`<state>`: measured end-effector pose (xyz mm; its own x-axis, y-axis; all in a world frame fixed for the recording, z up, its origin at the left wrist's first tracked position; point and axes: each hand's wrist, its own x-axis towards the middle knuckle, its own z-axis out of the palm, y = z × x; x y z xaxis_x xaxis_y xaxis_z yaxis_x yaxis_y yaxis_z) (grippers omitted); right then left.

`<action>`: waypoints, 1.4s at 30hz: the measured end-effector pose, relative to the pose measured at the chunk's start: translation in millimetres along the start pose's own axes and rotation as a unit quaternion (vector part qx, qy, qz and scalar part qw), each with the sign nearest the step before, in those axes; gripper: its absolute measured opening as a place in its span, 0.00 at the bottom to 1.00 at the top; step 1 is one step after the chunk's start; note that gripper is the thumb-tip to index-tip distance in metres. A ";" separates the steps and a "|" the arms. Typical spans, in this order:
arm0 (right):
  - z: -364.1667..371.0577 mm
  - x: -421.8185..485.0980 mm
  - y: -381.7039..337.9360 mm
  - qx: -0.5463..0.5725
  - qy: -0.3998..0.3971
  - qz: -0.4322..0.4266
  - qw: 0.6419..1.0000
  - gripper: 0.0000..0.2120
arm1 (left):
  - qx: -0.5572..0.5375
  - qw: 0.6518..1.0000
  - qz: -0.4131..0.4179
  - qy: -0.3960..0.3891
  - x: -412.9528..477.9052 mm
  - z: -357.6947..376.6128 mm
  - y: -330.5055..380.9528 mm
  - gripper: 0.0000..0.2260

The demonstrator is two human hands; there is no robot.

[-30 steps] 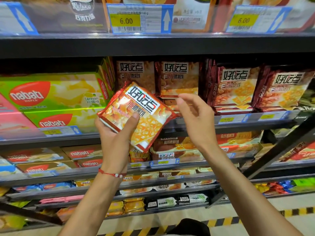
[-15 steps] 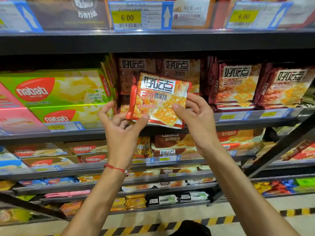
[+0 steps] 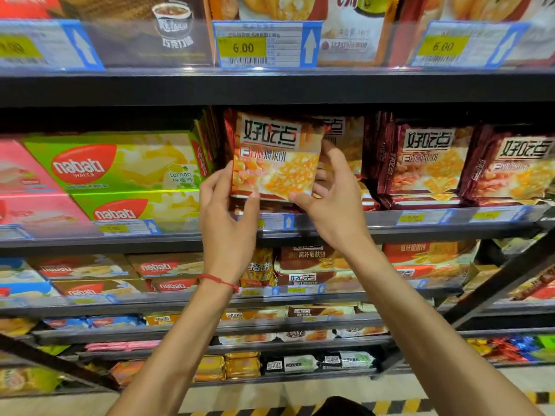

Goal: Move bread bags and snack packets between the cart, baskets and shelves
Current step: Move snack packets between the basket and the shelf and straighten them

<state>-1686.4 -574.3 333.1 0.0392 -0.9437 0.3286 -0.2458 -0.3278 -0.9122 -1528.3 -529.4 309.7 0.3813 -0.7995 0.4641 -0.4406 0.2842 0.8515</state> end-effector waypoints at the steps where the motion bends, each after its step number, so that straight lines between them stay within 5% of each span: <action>1: 2.7 7.1 2.0 -0.015 0.013 0.005 1.000 0.31 | 0.017 1.000 -0.003 -0.015 2.2 1.9 1.8 0.27; 11: 12.0 31.1 4.9 -0.213 -0.010 0.015 0.977 0.23 | 0.123 0.986 -0.067 -0.086 16.3 1.8 -2.4 0.32; 19: 25.8 30.4 2.7 -0.229 0.005 0.008 0.973 0.23 | 0.232 0.965 -0.036 -0.117 5.2 -3.3 -7.3 0.31; 25: 32.6 33.9 5.5 -0.348 0.020 -0.003 0.937 0.27 | 0.245 0.962 -0.031 -0.113 3.5 -5.9 -5.7 0.29; 29: 35.1 42.7 13.3 -0.317 0.011 -0.008 0.948 0.15 | 0.235 0.964 -0.013 -0.126 17.7 -6.1 -6.8 0.21; 32: 30.5 45.6 16.0 -0.291 0.013 -0.036 0.956 0.28 | 0.241 0.962 -0.011 -0.127 22.5 -2.5 -9.2 0.15; 35: 23.0 45.8 18.3 -0.292 0.005 -0.040 0.955 0.27 | 0.254 0.959 -0.003 -0.127 21.2 1.5 -10.5 0.13; 40: 6.8 40.4 14.5 -0.300 -0.049 -0.014 0.953 0.07 | 0.279 0.953 -0.012 -0.116 17.4 10.3 -8.2 0.13; 42: -2.1 33.5 17.7 -0.291 -0.081 -0.025 0.953 0.10 | 0.291 0.949 -0.019 -0.121 12.6 10.7 -3.0 0.16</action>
<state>-1691.5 -611.7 328.5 0.2026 -0.9378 0.2820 -0.7336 -0.3361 -0.5906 -1530.9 -546.0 310.4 0.2388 -0.9214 0.3067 -0.8317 -0.0310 0.5544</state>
